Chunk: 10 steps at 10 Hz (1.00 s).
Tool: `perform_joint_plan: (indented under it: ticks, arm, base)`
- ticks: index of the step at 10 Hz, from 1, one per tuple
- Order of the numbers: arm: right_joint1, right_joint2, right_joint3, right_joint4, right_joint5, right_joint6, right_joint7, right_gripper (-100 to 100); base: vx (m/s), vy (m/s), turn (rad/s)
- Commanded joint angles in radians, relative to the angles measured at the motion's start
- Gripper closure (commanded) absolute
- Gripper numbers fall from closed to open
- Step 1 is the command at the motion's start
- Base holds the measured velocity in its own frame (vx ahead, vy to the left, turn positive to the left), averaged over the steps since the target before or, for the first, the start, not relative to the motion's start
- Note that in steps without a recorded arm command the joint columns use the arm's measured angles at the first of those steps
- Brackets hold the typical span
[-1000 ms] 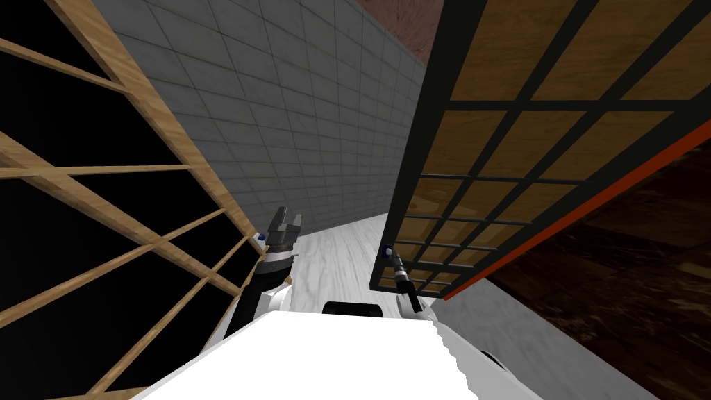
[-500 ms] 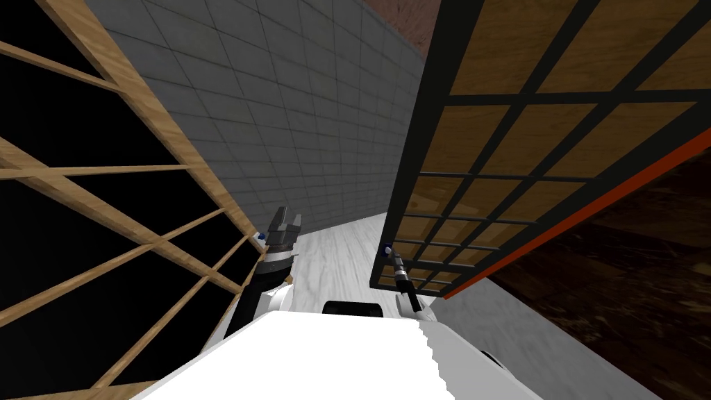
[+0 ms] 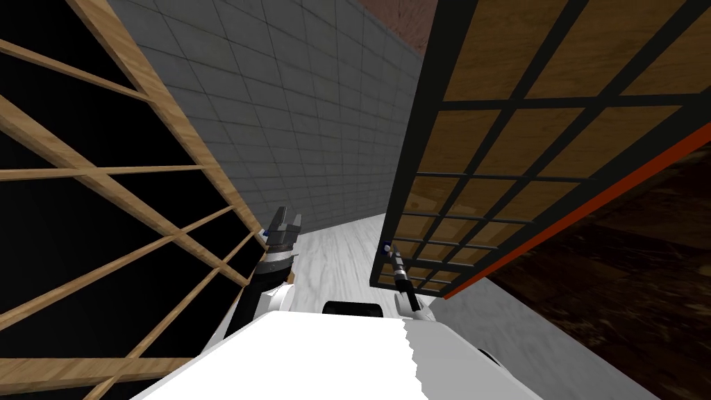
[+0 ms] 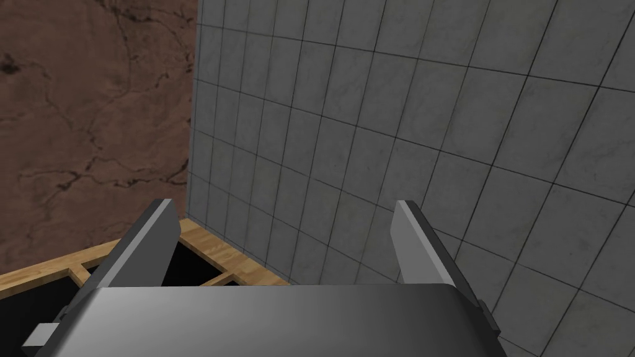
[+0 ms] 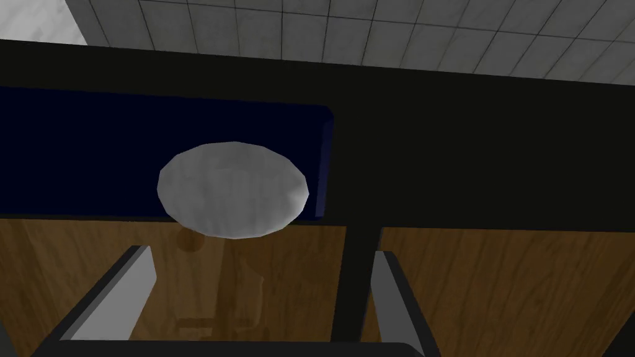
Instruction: Push the door open
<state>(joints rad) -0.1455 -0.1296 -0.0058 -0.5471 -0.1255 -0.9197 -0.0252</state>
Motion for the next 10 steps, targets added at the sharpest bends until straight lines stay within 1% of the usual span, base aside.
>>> perform_joint_plan:
  ticks: [1,2,3,4,5,7,8,9,10]
  arm:
    - [-0.002,0.003,0.006,-0.001,-0.017,0.001,-0.05,-100]
    - [-0.002,0.003,0.006,-0.001,-0.017,0.001,-0.057,-100]
    - [-0.003,0.005,0.01,-0.001,-0.031,0.002,-0.096,-100]
    - [-0.004,0.008,0.014,-0.002,-0.044,0.002,-0.122,-100]
    - [-0.004,0.008,0.014,-0.002,-0.044,0.002,-0.134,-100]
    - [-0.007,0.013,0.023,-0.002,-0.073,0.003,-0.198,-100]
    - [-0.007,0.013,0.023,-0.002,-0.073,0.003,-0.214,-100]
    - [-0.008,0.016,0.028,-0.003,-0.088,0.003,-0.25,-100]
    - [-0.008,0.016,0.028,-0.003,-0.088,0.003,-0.254,-100]
  base:
    - [-0.039,-0.014,0.052]
    - [-0.027,-0.015,0.018]
    - [-0.033,-0.012,0.028]
    - [-0.045,-0.017,0.06]
    - [-0.035,-0.015,0.022]
    - [-0.048,-0.016,0.048]
    - [-0.042,-0.014,0.02]
    - [-0.037,-0.013,0.027]
    - [-0.031,-0.012,0.021]
